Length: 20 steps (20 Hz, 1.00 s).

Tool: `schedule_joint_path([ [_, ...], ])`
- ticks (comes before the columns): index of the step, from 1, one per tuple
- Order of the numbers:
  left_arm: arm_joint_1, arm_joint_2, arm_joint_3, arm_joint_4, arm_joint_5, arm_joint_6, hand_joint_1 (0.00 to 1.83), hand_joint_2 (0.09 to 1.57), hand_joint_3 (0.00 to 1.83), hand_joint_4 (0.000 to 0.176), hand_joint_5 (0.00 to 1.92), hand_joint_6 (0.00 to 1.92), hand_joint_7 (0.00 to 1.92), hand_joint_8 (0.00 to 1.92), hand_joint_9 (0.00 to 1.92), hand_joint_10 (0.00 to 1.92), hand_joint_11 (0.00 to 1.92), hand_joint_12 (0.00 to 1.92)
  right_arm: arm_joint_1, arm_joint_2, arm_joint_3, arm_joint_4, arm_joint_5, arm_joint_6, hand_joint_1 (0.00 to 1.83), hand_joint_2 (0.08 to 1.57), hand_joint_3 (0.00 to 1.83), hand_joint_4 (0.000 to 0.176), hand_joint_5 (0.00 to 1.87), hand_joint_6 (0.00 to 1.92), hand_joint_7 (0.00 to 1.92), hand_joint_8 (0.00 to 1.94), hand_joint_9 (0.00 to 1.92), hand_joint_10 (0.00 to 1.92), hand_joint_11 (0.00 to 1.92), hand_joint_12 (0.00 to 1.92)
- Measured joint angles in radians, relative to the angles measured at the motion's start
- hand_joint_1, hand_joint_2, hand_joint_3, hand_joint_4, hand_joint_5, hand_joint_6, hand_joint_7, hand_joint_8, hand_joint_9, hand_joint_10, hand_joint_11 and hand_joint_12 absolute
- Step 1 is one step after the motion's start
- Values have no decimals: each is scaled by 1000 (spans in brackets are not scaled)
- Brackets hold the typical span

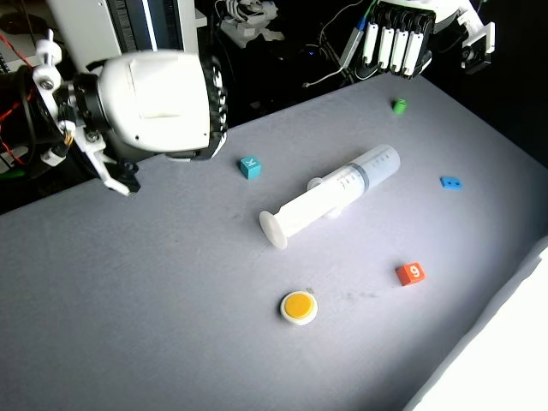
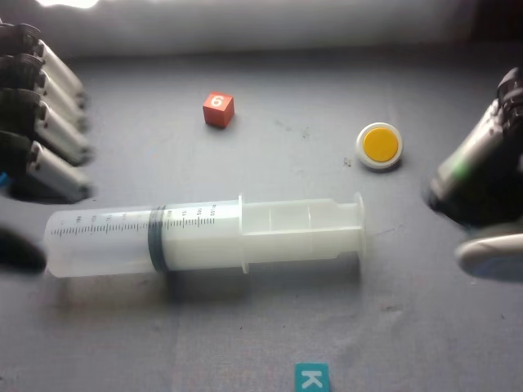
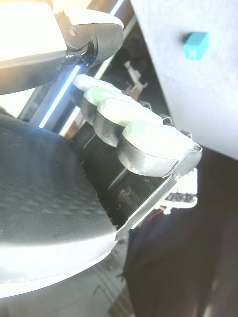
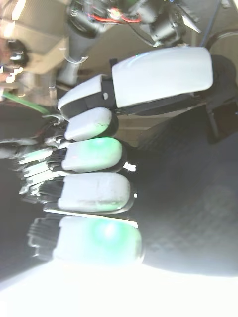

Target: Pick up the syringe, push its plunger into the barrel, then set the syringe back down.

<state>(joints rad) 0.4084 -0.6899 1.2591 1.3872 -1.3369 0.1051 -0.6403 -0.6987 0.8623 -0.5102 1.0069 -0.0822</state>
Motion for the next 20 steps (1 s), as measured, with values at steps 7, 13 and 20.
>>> schedule_joint_path([
  [7, 13, -5, 11, 10, -6, 0, 0, 1122, 33, 0, 0, 0, 0, 0, 0, 0, 0, 0, -51, 50, -2, 59, -7, 13, 0, 1072, 8, 0, 25, 3, 0, 0, 0, 0, 0, 0],
  [13, 14, -3, 3, 8, -6, 4, 0, 1118, 23, 0, 0, 0, 0, 0, 0, 0, 0, 0, -50, 57, -15, 115, -49, -55, 0, 1076, 6, 0, 2, 0, 0, 0, 0, 0, 0, 0],
  [20, 30, 21, -70, -60, 138, 37, 784, 886, 30, 0, 0, 0, 0, 0, 0, 0, 0, 169, -70, 130, -64, 120, -32, -230, 0, 1065, 0, 0, 12, 5, 0, 0, 0, 0, 0, 0],
])
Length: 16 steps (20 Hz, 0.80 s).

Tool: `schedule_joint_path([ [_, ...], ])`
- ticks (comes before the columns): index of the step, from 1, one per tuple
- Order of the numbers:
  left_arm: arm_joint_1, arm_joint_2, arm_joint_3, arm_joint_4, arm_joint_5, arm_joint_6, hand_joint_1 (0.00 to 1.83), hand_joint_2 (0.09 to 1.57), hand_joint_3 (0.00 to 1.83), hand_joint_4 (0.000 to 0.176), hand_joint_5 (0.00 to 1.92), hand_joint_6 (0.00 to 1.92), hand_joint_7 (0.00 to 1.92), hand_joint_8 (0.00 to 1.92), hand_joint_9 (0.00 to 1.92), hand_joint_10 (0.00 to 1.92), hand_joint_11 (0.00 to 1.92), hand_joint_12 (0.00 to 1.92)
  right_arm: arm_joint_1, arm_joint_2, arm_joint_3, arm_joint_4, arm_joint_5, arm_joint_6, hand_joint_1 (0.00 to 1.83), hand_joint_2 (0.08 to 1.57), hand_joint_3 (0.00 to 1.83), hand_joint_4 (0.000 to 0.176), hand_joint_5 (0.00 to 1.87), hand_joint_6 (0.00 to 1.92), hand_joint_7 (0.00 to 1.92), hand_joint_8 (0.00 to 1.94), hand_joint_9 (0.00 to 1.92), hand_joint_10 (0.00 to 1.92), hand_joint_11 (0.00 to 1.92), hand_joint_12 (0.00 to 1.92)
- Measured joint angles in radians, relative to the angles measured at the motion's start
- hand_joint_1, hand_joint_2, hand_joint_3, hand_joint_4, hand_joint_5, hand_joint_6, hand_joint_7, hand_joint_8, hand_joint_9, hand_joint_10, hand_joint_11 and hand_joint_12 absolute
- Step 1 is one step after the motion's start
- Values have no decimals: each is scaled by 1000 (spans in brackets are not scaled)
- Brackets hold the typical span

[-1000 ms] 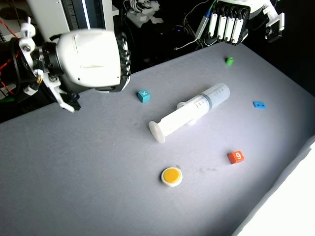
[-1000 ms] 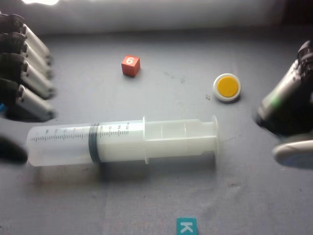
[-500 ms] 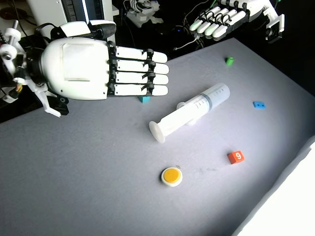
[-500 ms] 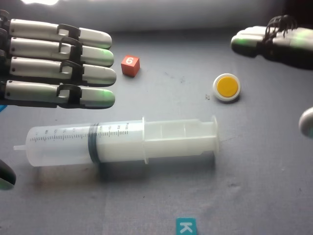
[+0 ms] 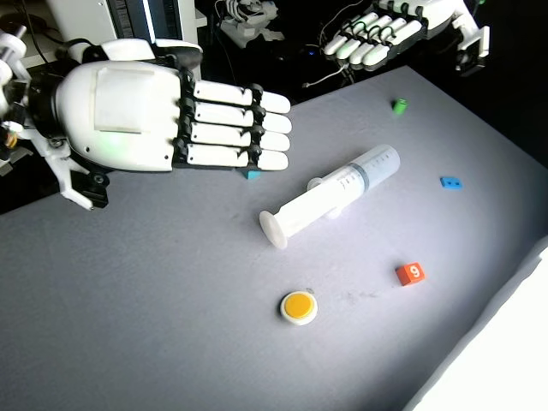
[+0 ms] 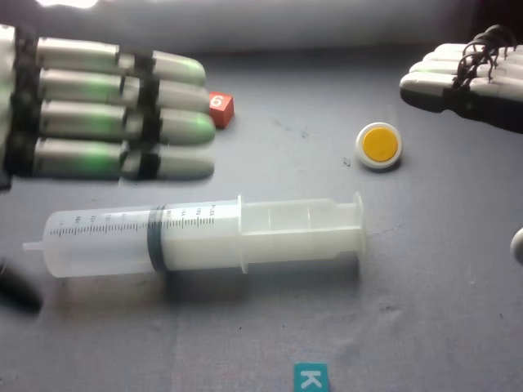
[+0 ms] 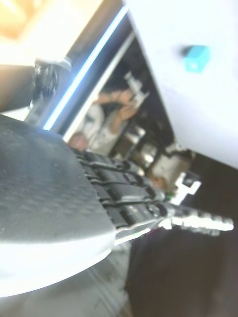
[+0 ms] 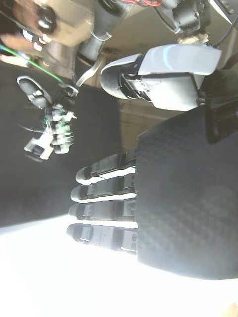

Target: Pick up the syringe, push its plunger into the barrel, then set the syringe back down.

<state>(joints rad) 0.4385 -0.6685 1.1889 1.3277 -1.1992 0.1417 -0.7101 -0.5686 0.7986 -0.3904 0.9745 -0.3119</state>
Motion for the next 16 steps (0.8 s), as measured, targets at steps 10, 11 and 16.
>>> schedule_joint_path([
  [10, -23, 65, -211, -136, 508, -125, 879, 932, 0, 0, 0, 0, 0, 0, 0, 0, 0, 304, 20, 10, 0, 15, -16, -35, 0, 1056, 0, 0, 0, 0, 0, 0, 0, 0, 0, 0],
  [11, -29, 69, -240, -203, 597, -125, 884, 946, 5, 0, 0, 0, 0, 0, 0, 0, 0, 277, 20, 10, 0, 24, -15, -35, 0, 1061, 0, 0, 0, 0, 0, 0, 0, 0, 0, 0],
  [16, -45, 73, -327, -421, 942, -125, 883, 924, 0, 0, 0, 0, 0, 0, 18, 6, 0, 396, 1, 9, 2, 99, -18, -42, 0, 1058, 0, 0, 0, 0, 0, 0, 0, 0, 0, 0],
])
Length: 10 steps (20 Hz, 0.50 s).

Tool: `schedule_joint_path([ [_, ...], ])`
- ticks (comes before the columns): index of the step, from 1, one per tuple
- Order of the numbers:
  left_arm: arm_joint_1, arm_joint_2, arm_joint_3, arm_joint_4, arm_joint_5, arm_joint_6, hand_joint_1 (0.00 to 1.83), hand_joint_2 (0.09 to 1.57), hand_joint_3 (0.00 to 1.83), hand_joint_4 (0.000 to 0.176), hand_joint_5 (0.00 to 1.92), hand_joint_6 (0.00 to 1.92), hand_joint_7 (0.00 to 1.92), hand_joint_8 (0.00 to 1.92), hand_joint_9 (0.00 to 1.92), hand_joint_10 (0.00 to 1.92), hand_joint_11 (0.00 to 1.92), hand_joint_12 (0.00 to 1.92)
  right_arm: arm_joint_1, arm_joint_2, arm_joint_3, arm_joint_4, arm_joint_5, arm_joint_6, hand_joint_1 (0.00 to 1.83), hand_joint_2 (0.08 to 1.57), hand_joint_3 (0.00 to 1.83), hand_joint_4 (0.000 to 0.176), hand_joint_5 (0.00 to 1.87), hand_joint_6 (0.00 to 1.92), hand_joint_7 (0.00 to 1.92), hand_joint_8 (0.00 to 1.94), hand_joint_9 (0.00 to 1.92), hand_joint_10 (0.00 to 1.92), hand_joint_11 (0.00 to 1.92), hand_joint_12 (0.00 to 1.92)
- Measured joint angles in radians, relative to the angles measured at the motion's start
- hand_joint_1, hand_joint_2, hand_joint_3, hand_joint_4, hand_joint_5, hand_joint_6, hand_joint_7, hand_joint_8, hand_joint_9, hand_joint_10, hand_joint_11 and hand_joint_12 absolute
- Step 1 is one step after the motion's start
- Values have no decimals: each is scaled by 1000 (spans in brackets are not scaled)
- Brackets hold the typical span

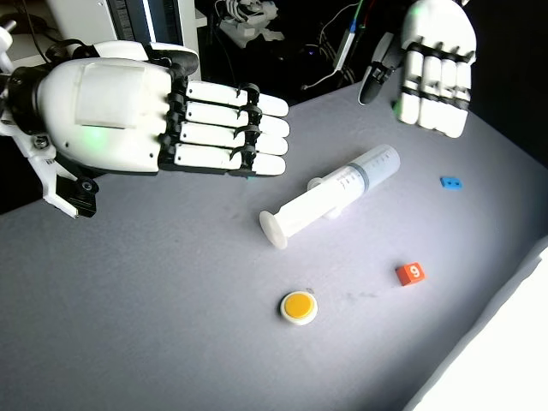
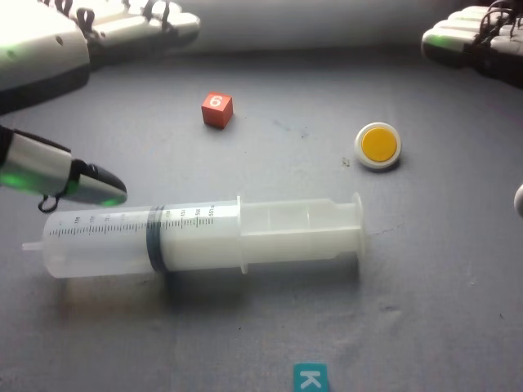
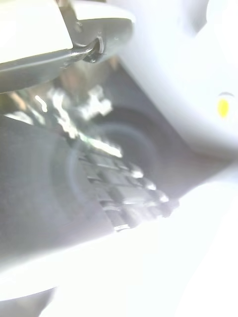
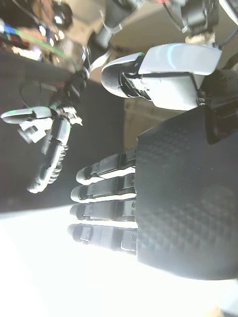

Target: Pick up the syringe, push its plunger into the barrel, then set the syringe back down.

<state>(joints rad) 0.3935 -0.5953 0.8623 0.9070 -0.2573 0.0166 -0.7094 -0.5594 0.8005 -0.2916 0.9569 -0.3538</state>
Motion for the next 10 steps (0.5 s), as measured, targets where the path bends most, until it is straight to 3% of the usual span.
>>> schedule_joint_path([
  [2, -6, 0, -30, -81, 133, 0, 837, 940, 3, 0, 0, 0, 0, 0, 0, 0, 0, 373, -56, -8, 1, 53, 20, 0, 0, 1061, 0, 0, 0, 0, 0, 0, 0, 0, 0, 0],
  [4, -18, -8, -51, -145, 261, 0, 925, 929, 0, 0, 0, 0, 0, 0, 2, 0, 0, 381, -98, -10, 10, 69, 29, -8, 0, 1053, 0, 0, 0, 0, 0, 0, 0, 0, 0, 0],
  [6, -21, -20, -79, -212, 383, 1, 972, 935, 1, 0, 0, 0, 0, 0, 0, 0, 0, 202, -98, -9, 24, 76, 40, 0, 0, 1065, 2, 0, 0, 0, 0, 0, 0, 0, 0, 0],
  [8, -24, -31, -99, -275, 470, 0, 984, 913, 0, 0, 0, 0, 0, 0, 0, 0, 0, 252, -98, -9, 26, 93, 48, 3, 0, 1068, 3, 0, 3, 1, 0, 0, 0, 0, 0, 0],
  [10, -24, -53, -105, -325, 558, 0, 965, 927, 1, 0, 0, 0, 0, 0, 0, 0, 0, 103, -98, -10, 27, 95, 60, 2, 0, 1063, 0, 0, 8, 3, 0, 0, 0, 0, 0, 0],
])
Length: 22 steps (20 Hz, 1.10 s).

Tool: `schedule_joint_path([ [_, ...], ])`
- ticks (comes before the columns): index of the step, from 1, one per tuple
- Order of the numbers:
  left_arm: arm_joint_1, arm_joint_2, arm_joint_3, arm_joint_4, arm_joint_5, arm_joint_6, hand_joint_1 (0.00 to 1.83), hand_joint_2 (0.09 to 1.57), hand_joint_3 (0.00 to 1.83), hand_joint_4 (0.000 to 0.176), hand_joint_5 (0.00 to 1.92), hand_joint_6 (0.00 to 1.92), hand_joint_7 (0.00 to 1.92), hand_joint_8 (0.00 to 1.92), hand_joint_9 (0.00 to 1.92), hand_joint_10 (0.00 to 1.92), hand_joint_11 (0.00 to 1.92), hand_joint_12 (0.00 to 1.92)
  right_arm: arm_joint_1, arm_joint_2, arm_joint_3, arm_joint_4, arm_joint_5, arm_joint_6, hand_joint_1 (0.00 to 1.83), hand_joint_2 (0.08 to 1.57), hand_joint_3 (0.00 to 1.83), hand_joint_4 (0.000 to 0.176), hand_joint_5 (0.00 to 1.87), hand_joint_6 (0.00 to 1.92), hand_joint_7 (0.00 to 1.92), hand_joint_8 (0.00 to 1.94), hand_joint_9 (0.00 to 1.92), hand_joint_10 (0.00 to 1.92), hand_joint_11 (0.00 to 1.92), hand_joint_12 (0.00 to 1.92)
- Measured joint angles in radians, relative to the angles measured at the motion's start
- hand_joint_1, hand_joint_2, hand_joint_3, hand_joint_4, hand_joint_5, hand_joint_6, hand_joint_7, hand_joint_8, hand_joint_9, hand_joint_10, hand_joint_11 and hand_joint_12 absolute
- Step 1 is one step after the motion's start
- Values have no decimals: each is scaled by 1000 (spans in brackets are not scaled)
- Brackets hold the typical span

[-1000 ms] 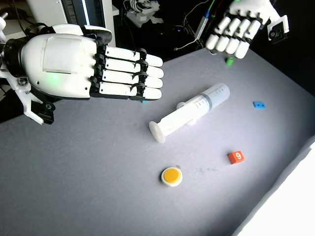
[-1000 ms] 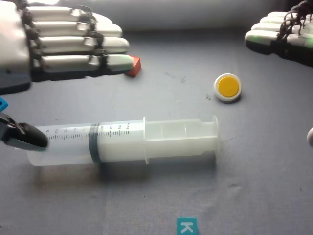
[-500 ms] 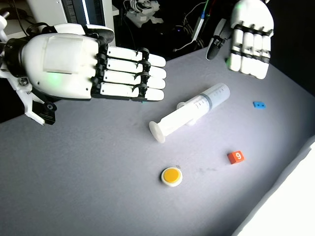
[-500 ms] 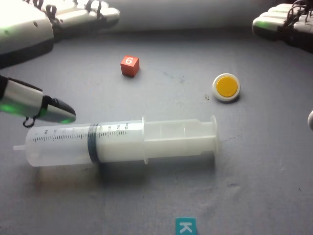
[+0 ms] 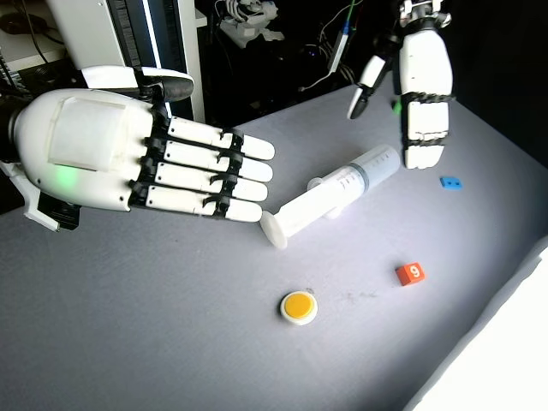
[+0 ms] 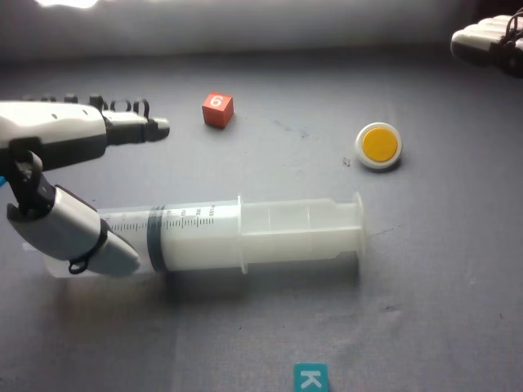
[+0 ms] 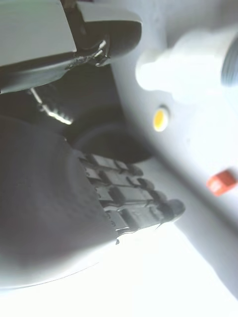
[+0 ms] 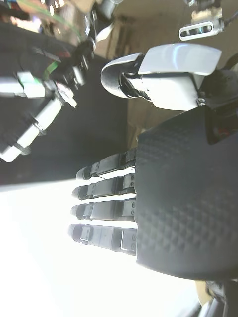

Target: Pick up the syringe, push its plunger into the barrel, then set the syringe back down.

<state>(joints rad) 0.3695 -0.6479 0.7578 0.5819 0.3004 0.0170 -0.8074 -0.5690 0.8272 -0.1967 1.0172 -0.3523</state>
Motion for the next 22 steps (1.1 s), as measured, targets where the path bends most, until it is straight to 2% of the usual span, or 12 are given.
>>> schedule_joint_path([
  [1, -1, -9, -1, -7, 29, 1, 931, 923, 0, 0, 0, 0, 0, 0, 0, 0, 0, 143, 0, 0, 0, -2, 1, 0, 0, 1061, 0, 0, 5, 1, 0, 0, 0, 0, 0, 0],
  [4, 3, -50, 4, -37, 94, 0, 938, 945, 7, 0, 0, 0, 0, 0, 0, 0, 0, 79, 1, -8, 0, 2, -5, 0, 0, 1053, 0, 0, 26, 9, 5, 2, 0, 0, 0, 0],
  [5, 9, -67, 7, -36, 97, 1, 938, 944, 5, 0, 0, 0, 0, 0, 0, 0, 0, 151, 1, -9, 0, -3, -7, 0, 0, 1054, 0, 0, 14, 2, 0, 0, 0, 0, 0, 0],
  [8, 22, -105, 28, -37, 106, 0, 872, 961, 9, 0, 0, 0, 0, 0, 0, 0, 0, 176, -3, -9, 0, 2, -13, 0, 0, 1055, 0, 0, 18, 3, 5, 2, 0, 0, 0, 0],
  [9, 31, -122, 39, -35, 113, 1, 910, 950, 3, 0, 0, 0, 0, 0, 4, 2, 0, 183, -14, -9, 0, 10, -14, -1, 0, 1057, 0, 0, 3, 0, 0, 0, 0, 0, 0, 0],
  [11, 46, -147, 55, -37, 127, 0, 916, 962, 6, 0, 0, 0, 0, 0, 0, 0, 0, 108, -14, -13, 0, 12, -29, -6, 0, 1058, 0, 0, 1, 0, 0, 0, 0, 0, 0, 0],
  [14, 63, -183, 78, -42, 138, 0, 904, 954, 1, 0, 0, 0, 0, 0, 4, 1, 0, 185, -14, -14, 0, 13, -27, -13, 0, 1062, 2, 0, 12, 4, 2, 1, 0, 0, 0, 0],
  [17, 75, -224, 112, -37, 149, 1, 917, 954, 1, 0, 0, 0, 0, 0, 0, 0, 0, 129, -14, -14, 0, 16, -27, -13, 0, 1058, 0, 0, 15, 4, 10, 3, 0, 0, 0, 0],
  [19, 82, -248, 129, -38, 156, 0, 896, 933, 0, 0, 0, 0, 0, 0, 11, 3, 0, 259, -14, -14, 1, 20, -27, -14, 0, 1059, 0, 0, 4, 0, 0, 0, 0, 0, 0, 0],
  [20, 85, -261, 139, -41, 163, 0, 911, 947, 2, 0, 0, 0, 0, 0, 1, 0, 0, 138, -14, -14, 1, 20, -26, -15, 0, 1059, 0, 0, 13, 4, 4, 1, 0, 0, 0, 0],
  [22, 85, -285, 164, -39, 183, 0, 893, 944, 0, 0, 0, 0, 0, 0, 0, 0, 0, 129, -14, -14, 1, 20, -25, -20, 0, 1062, 1, 0, 11, 2, 1, 0, 0, 0, 0, 0],
])
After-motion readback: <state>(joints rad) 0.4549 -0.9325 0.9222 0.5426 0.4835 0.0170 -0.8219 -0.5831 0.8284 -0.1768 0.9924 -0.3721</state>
